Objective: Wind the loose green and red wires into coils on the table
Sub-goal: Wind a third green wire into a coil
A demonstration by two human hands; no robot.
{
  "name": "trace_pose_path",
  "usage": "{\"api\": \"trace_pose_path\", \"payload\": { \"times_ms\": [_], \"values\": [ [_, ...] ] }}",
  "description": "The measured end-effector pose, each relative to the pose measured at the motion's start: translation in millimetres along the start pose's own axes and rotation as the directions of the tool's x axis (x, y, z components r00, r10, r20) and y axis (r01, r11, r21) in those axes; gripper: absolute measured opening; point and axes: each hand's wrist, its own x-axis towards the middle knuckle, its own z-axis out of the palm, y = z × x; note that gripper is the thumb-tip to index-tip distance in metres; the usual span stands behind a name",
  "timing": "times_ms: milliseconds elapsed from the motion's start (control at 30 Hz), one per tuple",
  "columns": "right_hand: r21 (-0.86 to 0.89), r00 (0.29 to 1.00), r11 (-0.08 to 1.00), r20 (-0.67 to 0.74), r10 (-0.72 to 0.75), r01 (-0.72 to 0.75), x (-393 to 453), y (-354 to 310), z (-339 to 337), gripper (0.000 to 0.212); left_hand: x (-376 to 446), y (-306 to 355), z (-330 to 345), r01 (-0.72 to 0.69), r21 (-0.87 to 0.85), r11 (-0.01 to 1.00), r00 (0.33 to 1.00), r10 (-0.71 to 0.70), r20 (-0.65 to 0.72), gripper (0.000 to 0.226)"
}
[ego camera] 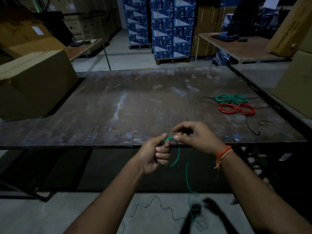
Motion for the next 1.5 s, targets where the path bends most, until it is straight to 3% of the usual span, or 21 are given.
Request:
{"api": "trace_pose_path", "payload": {
  "times_ms": [133,267,400,567,733,867,1000,1167,1433,1500],
  "values": [
    [-0.017,0.987,1.000,0.162,0.025,-0.023,-2.5,16.8,8.4,0.019,-0.6,2.7,-2.9,0.084,-0.093,0.992,0.993,-0.076,0.091,0.042],
    [0.079,0.995,0.995,0.089,0.047,-0.054,-5.0,22.7,17.8,0.024,-1.6,2.4,-1.9,0.024,-0.142,0.990,0.999,-0.019,0.032,0.038],
    [0.089,0.996,0.993,0.064,0.067,-0.073,-6.7,24.2,22.5,0.028,-5.4,0.3,2.5,-0.056,-0.070,0.996,0.998,0.055,-0.019,0.034],
    [0.129,0.995,0.991,0.098,0.019,-0.032,-4.9,27.2,24.6,0.035,-9.1,3.6,0.0,-0.022,0.030,0.999,1.000,0.021,0.009,0.040],
    [0.133,0.994,0.991,0.112,0.006,-0.021,-1.4,30.1,26.0,0.029,-7.8,1.9,-2.2,-0.034,-0.014,0.999,0.999,0.034,-0.029,0.032],
    [0.071,0.996,0.997,0.087,0.014,-0.020,2.0,36.8,31.8,0.030,-6.4,2.0,-7.9,0.019,-0.106,0.994,1.000,-0.016,0.024,0.025],
    [0.159,0.996,0.986,0.075,0.036,-0.048,2.8,37.9,34.0,0.027,-6.0,3.5,-14.5,0.041,-0.176,0.984,0.995,-0.024,0.094,0.028],
    [0.187,0.998,0.980,0.008,0.067,-0.067,5.0,39.9,36.1,0.027,-3.8,3.1,-17.2,0.057,-0.252,0.966,0.974,0.001,0.225,0.014],
    [0.286,0.991,0.952,-0.036,0.129,-0.114,3.9,48.6,40.4,0.027,-1.7,5.4,-17.8,-0.023,-0.266,0.964,0.953,0.102,0.286,0.013],
    [0.322,0.987,0.933,0.021,0.159,-0.158,-0.4,55.7,40.4,0.022,-3.3,10.2,-18.9,-0.066,-0.302,0.951,0.941,0.160,0.298,0.026]
  ]
}}
